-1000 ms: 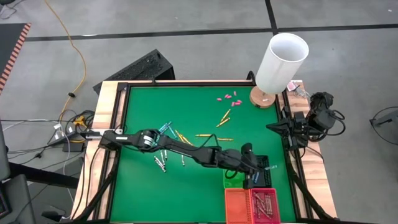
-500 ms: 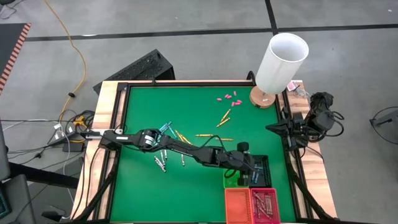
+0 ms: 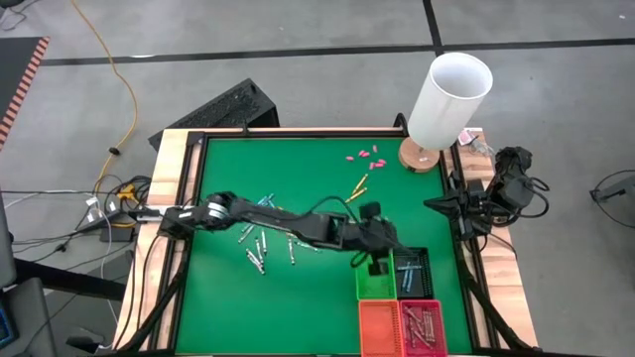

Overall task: Sort crayons
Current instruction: Put the blue crayon into the black bin

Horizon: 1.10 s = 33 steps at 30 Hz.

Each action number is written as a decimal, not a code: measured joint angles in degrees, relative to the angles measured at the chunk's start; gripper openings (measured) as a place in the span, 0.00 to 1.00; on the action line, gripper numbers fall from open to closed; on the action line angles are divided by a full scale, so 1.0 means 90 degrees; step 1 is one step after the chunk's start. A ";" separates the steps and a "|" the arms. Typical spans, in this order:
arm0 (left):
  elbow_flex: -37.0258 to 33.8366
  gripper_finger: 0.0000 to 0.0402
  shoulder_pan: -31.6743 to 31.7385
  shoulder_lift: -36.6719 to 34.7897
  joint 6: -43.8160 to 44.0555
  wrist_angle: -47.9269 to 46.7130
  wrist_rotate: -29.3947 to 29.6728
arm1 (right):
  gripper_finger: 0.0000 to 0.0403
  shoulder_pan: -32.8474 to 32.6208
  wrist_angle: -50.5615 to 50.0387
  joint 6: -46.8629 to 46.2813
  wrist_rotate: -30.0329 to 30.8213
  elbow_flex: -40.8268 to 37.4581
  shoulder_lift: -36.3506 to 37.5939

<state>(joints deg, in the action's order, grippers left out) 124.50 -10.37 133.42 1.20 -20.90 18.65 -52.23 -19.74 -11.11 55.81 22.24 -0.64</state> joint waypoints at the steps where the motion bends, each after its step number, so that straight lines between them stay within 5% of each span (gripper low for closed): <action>1: 0.0003 0.36 0.0017 -0.0169 -0.0065 -0.0365 0.0158 | 0.00 0.0000 0.0004 0.0000 0.0000 0.0000 0.0002; 10: -0.0014 0.35 0.0402 -0.1664 0.0196 -0.3420 0.1032 | 0.00 0.0000 -0.0170 -0.0004 -0.0024 0.0000 0.0000; 14: -0.0669 0.35 0.0346 -0.2571 0.0385 -0.3651 0.1651 | 0.00 0.0000 -0.0257 -0.0001 -0.0027 0.0000 0.0000; 19: -0.2388 0.35 0.0097 -0.4303 0.1032 -0.3150 0.2385 | 0.00 0.0000 -0.0283 0.0002 -0.0027 0.0000 0.0000; 27: -0.6288 0.35 -0.0189 -0.6558 0.2842 -0.1229 0.3277 | 0.00 0.0000 -0.0279 0.0061 -0.0027 0.0000 0.0000; 33: -0.8569 0.35 -0.0187 -0.7236 0.3883 0.0223 0.3548 | 0.00 0.0000 -0.0229 0.0046 -0.0027 0.0000 0.0000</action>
<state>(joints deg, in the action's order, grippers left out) 47.38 -12.05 68.30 36.14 -18.90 50.58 -52.23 -21.81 -10.70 55.57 22.24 -0.64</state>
